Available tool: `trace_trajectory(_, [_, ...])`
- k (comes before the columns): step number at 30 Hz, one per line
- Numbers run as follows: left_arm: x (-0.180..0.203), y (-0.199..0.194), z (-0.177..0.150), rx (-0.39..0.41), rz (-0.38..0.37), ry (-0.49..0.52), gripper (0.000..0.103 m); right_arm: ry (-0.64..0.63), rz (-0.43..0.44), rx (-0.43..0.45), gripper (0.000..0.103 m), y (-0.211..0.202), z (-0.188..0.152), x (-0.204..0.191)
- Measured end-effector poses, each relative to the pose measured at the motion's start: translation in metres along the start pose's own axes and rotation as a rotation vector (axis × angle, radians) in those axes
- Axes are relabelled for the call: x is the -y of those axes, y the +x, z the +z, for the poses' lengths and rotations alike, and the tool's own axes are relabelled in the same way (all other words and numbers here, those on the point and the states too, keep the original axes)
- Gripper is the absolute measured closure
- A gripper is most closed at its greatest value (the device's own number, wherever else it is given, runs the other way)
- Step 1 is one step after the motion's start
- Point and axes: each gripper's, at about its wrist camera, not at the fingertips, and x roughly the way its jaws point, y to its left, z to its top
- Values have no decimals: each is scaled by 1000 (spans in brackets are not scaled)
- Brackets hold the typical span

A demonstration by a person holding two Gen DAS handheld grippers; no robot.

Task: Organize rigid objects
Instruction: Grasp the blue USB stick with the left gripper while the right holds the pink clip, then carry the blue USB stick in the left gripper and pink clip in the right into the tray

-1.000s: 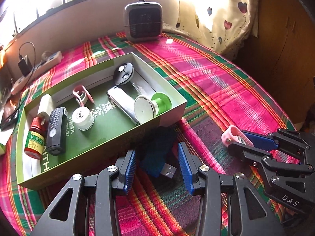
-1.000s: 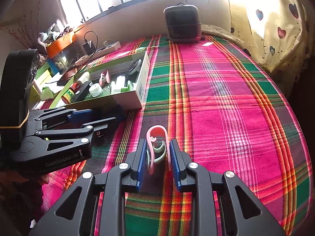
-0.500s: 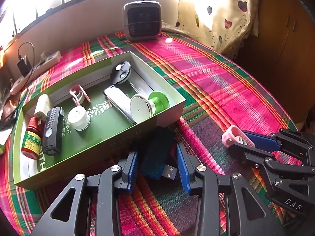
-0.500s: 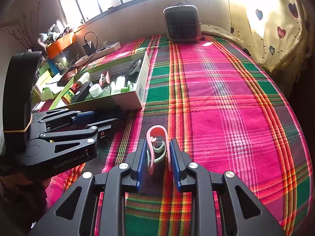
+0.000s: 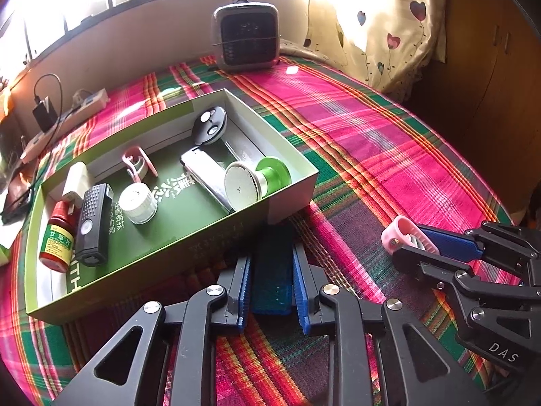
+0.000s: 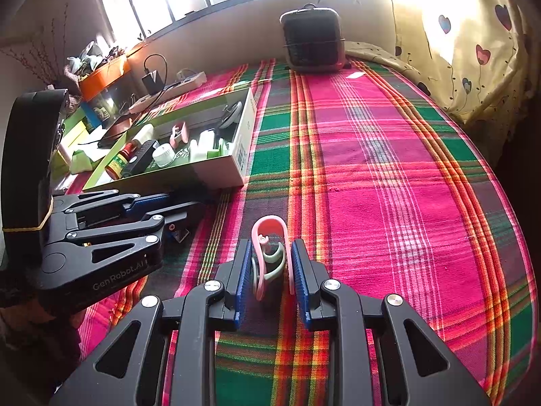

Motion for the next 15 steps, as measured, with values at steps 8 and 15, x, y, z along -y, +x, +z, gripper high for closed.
trace_trajectory(8, [3,-5,-6,2,-18,-7,82,-2,-7,3,78,-3,-1,-1])
trace_trajectory(15, [2,-10,-11,8,-18,-20,82,-8,-12,4,78,-5,-2,-3])
